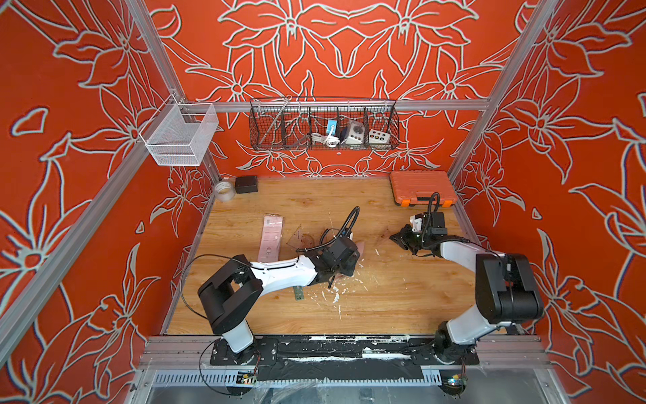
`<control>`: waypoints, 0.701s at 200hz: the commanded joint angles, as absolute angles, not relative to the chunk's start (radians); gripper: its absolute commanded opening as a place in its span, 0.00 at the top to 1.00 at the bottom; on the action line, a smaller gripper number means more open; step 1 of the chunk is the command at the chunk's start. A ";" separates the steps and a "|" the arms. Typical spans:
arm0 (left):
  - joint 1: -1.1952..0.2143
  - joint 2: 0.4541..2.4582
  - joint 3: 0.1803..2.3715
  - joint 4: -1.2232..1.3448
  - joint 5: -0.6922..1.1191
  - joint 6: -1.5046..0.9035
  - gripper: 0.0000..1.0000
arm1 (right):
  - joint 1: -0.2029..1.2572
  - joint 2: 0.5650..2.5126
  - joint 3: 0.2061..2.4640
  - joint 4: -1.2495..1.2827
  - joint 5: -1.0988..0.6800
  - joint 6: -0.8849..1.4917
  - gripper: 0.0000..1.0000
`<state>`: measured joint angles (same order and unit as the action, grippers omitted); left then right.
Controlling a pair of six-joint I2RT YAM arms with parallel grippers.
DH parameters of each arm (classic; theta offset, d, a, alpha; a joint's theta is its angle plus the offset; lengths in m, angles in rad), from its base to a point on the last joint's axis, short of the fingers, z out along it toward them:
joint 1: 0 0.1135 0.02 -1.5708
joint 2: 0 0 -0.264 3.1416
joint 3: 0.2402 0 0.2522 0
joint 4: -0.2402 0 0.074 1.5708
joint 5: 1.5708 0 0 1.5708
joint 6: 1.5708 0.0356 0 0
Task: Open the ruler set and take out the ruler
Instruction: Place the ruler at the center of the board.
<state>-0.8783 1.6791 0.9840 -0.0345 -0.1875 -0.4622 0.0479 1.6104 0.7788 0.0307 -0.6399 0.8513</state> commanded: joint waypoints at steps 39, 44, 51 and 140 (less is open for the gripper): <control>-0.882 1.730 1.043 -0.031 -0.222 -0.443 1.00 | 0.041 1.729 0.810 0.180 -0.624 0.965 1.00; -0.882 1.729 1.038 -0.024 -0.222 -0.441 1.00 | 0.041 1.732 0.809 0.180 -0.618 0.968 1.00; -0.882 1.730 1.036 -0.019 -0.221 -0.441 1.00 | 0.041 1.736 0.807 0.185 -0.614 0.971 1.00; -0.877 1.692 1.023 -0.004 -0.194 -0.407 1.00 | 0.048 1.404 0.793 -0.082 -0.511 0.812 0.57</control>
